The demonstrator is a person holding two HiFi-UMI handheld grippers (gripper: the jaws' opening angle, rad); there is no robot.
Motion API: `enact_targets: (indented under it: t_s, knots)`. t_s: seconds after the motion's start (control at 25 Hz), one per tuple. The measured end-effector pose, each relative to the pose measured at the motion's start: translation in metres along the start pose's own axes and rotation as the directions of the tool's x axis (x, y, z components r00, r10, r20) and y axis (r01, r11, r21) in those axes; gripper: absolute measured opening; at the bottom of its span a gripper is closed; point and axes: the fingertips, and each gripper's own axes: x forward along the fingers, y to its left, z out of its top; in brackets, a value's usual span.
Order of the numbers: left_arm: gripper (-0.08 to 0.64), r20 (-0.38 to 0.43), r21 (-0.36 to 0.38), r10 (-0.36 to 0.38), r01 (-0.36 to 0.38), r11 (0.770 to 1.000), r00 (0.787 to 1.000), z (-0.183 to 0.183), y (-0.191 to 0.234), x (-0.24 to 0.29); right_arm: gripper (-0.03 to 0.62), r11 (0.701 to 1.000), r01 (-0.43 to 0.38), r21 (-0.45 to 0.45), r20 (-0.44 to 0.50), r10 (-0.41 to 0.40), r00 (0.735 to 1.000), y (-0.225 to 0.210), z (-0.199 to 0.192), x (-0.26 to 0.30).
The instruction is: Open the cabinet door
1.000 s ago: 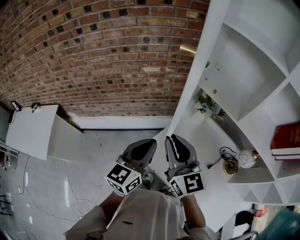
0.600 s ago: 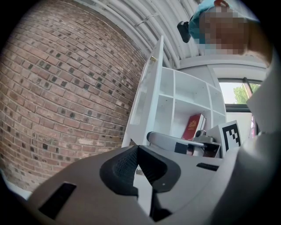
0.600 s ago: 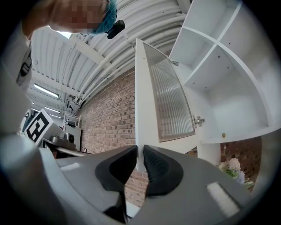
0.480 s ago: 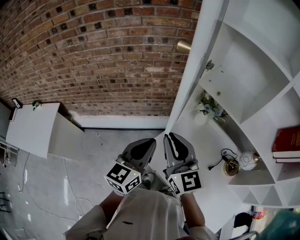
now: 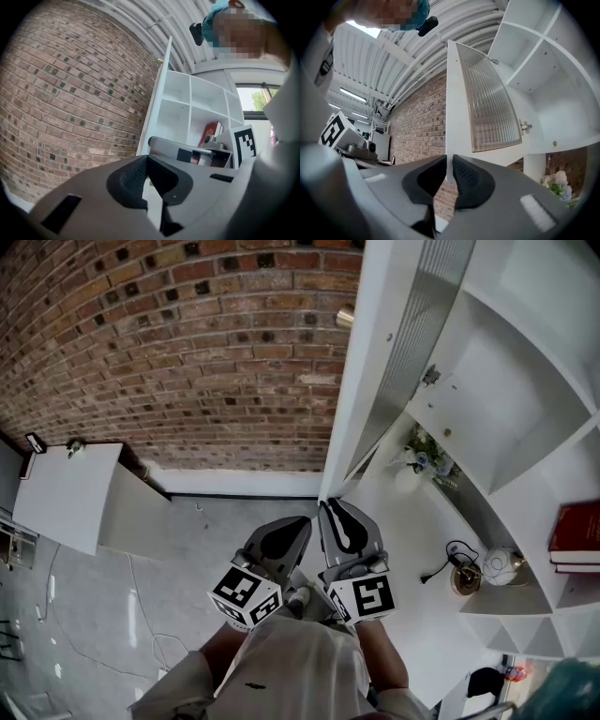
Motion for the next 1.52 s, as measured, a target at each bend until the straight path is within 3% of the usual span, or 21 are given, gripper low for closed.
enact_targets:
  t_s: [0.6, 0.92, 1.24, 1.52]
  knots:
    - [0.009, 0.004, -0.011, 0.061, -0.061, 0.998, 0.998, 0.005, 0.047, -0.009, 0.044, 0.999, -0.025, 0.025, 0.022, 0.024, 0.999, 0.011, -0.01, 0.067]
    - [0.009, 0.014, -0.007, 0.066, -0.066, 0.998, 0.998, 0.009, 0.054, -0.013, 0.046, 1.0, -0.029, 0.011, 0.024, 0.028, 0.999, 0.013, -0.01, 0.071]
    - [0.009, 0.011, 0.012, 0.011, -0.011, 1.0, 1.0, 0.009, 0.034, -0.003, 0.018, 1.0, 0.007, 0.017, 0.017, -0.007, 1.0, 0.003, -0.011, 0.049]
    - [0.009, 0.001, 0.027, -0.062, 0.062, 0.998, 0.998, 0.007, 0.007, 0.013, 0.013, 0.996, 0.09, 0.005, 0.003, -0.09, 0.996, -0.025, -0.006, 0.022]
